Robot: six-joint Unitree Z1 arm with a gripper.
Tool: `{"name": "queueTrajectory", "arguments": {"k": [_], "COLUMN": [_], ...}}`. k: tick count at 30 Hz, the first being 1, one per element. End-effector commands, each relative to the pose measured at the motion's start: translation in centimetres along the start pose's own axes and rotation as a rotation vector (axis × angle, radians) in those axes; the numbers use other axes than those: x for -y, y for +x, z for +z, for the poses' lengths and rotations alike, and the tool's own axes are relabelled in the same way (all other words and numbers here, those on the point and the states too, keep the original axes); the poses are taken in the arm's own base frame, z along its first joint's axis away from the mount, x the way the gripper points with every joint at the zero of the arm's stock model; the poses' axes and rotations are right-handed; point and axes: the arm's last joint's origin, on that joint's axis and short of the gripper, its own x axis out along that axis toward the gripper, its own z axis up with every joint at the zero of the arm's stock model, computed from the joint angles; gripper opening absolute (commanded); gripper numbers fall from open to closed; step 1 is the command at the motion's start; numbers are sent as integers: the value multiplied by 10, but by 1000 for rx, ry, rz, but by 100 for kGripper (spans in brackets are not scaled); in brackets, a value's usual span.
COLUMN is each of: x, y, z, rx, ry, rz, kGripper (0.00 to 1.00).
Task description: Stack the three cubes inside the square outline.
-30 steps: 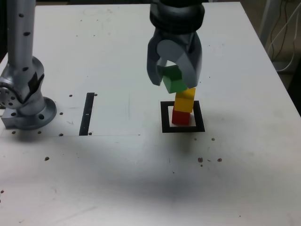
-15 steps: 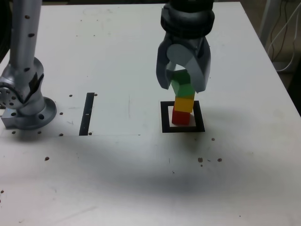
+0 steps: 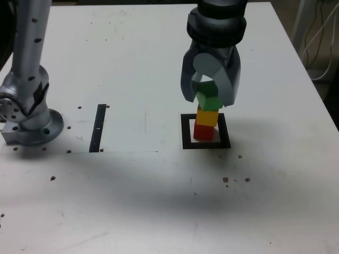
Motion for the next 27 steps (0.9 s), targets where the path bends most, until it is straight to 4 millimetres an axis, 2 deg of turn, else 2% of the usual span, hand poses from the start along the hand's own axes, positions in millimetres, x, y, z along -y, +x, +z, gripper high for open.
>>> {"name": "queueTrajectory", "arguments": {"k": [1, 4, 8, 11, 16, 20, 23, 27], "x": [-2, -2, -2, -1, -1, -1, 1, 5], "y": [2, 3, 2, 2, 1, -8, -22, -47], "z": [0, -1, -3, -4, -7, -18, -34, -69], "rx": [-11, -14, -17, -18, -19, -5, 24, 87], "ry": [1, 3, 7, 8, 5, -6, -17, -30], "rz": [-1, -3, -4, -5, 2, 23, 40, 58], "kGripper": [56, 66, 90, 99, 99, 99, 99, 99]}}
